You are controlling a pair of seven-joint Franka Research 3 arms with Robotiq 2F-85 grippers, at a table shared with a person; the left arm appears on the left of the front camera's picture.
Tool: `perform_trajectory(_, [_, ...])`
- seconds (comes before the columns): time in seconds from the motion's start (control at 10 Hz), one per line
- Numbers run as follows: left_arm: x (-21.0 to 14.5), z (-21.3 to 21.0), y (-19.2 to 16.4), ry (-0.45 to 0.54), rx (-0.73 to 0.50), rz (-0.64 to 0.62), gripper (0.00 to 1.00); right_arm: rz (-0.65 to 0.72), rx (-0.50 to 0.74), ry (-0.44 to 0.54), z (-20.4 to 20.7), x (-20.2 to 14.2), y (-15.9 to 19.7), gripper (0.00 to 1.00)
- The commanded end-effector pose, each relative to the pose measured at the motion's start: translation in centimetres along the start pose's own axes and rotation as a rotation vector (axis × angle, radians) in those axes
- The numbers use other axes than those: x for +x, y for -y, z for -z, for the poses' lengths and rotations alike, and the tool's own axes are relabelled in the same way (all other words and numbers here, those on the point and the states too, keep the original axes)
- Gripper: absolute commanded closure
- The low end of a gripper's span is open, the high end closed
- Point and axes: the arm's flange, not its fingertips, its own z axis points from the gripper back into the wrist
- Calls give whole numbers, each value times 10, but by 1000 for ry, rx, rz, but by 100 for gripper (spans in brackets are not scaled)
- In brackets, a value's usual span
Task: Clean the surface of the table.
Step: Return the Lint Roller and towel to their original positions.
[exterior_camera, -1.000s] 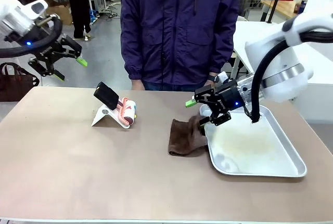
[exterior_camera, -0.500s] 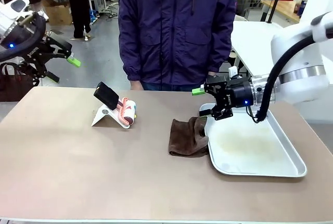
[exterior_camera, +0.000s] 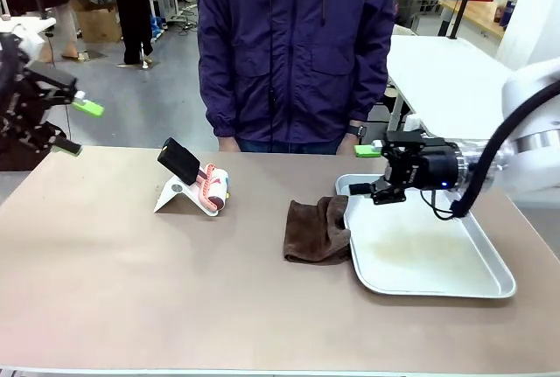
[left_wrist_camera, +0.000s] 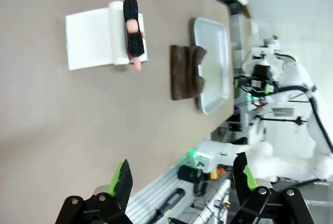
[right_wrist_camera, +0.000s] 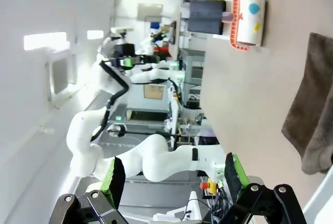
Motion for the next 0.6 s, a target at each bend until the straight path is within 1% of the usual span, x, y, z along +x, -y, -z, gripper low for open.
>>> perform_trajectory(0.0, [-13, -20, -41, 42, -183, -71, 0, -50, 12, 24, -35, -19, -9, 0])
perform_trajectory(0.2, [-32, -45, -83, 109, -345, -111, 0, -98, -29, 1, -68, -36, -21, 0])
perform_trajectory(0.3, [-39, -54, -103, 118, -356, -74, 0, -60, -49, 28, -84, -41, -24, 0])
perform_trajectory(0.4, [-40, -59, -122, 148, -355, -69, 0, -16, -66, 82, -101, -46, -24, 0])
perform_trajectory(0.5, [-36, -59, -134, 151, -359, -57, 0, 13, -77, 132, -114, -51, -23, 0])
